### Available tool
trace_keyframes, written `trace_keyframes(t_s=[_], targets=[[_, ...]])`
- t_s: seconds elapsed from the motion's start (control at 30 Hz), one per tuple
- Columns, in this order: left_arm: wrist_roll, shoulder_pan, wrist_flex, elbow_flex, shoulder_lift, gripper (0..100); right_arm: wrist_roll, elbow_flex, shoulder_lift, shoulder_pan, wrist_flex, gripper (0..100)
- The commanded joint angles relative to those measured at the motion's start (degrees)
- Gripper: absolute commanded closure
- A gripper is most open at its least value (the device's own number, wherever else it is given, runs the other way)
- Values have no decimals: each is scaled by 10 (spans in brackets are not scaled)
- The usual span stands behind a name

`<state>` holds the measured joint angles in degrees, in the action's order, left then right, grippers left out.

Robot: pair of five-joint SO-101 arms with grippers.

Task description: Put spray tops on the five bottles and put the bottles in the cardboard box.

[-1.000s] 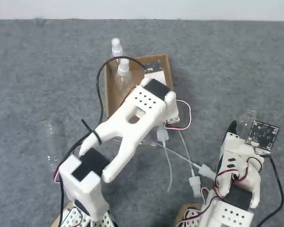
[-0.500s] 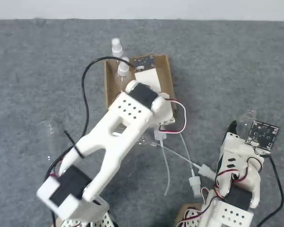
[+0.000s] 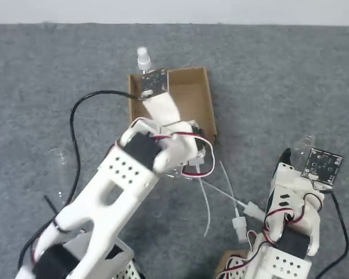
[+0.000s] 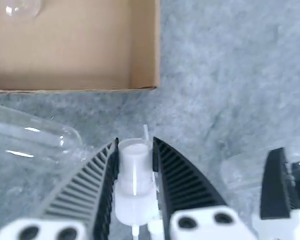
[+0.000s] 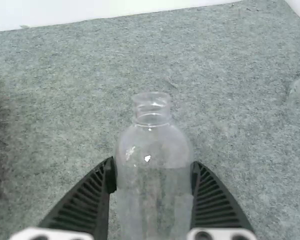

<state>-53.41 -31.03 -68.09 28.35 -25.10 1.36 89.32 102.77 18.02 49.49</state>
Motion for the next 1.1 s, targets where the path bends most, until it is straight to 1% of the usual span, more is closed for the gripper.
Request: trace_keyframes(t_s=[0.0,0.23,0.4,1.07], targets=[[6,2,35,13,-69,988,7,-4,13,-5,-15,920],[6,2,37,20,-83,988,7,-4,13,-6,-15,919],[6,2,37,20,-83,988,7,-4,13,-22,-15,919],[6,2,34,21,-97,988,7,-4,13,-22,-15,919]])
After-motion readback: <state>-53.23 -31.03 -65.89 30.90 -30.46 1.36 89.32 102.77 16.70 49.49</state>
